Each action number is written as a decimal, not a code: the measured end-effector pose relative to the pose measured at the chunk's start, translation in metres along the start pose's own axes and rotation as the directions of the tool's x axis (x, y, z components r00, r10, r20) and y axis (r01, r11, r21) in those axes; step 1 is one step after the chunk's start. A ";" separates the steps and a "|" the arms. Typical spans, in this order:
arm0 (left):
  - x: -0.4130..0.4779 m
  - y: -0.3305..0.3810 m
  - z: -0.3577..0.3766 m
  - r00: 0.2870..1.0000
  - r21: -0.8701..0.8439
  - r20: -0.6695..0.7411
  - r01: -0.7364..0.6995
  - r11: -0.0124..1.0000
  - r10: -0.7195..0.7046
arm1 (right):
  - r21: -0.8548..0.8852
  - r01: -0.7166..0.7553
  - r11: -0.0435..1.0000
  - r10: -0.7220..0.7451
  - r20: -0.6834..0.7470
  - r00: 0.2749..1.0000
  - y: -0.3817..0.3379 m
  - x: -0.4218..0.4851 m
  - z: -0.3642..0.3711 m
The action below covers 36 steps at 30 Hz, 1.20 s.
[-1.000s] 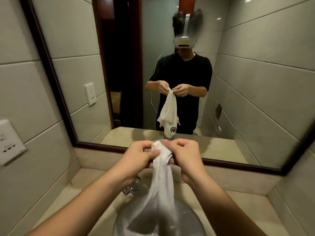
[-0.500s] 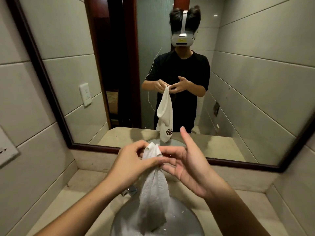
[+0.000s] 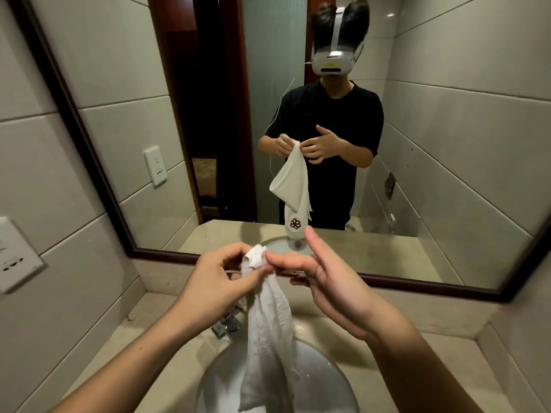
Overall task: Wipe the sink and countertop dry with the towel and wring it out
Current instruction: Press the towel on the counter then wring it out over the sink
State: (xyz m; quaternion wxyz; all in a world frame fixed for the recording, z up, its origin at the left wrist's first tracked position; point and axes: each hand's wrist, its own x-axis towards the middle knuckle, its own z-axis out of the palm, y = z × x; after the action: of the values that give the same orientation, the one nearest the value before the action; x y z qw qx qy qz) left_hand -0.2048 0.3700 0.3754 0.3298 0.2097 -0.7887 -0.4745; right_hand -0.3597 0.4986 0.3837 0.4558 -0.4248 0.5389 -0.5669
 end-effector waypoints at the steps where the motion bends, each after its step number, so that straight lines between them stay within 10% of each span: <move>1: 0.000 0.001 0.000 1.000 0.015 0.003 0.003 1.000 -0.003 | -0.006 0.009 1.000 -0.009 0.011 1.000 -0.001 -0.001 -0.004; 9: 0.004 0.008 -0.002 0.977 -0.054 -0.190 0.093 0.994 -0.101 | -0.336 0.039 0.941 -0.091 -0.142 0.986 0.052 0.015 -0.055; 12: 0.009 0.016 -0.014 0.967 -0.107 -0.220 0.107 0.988 -0.129 | -0.312 0.017 0.950 0.004 0.067 0.998 0.077 0.020 -0.052; 28: -0.001 -0.002 -0.113 0.882 -0.247 -0.418 0.120 0.962 -0.217 | 0.092 -0.022 0.996 0.022 0.007 1.000 0.076 0.089 0.020; 36: -0.008 -0.114 -0.205 0.773 -0.288 -0.526 0.230 0.929 -0.355 | -0.326 0.152 0.933 -0.165 -0.010 0.986 0.067 0.131 0.087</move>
State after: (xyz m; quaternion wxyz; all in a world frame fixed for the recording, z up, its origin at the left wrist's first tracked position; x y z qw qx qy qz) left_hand -0.0493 0.1974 0.3393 0.4918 0.4269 -0.5573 -0.5150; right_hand -0.2999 0.3515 0.3208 0.3223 -0.5253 0.5973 -0.5132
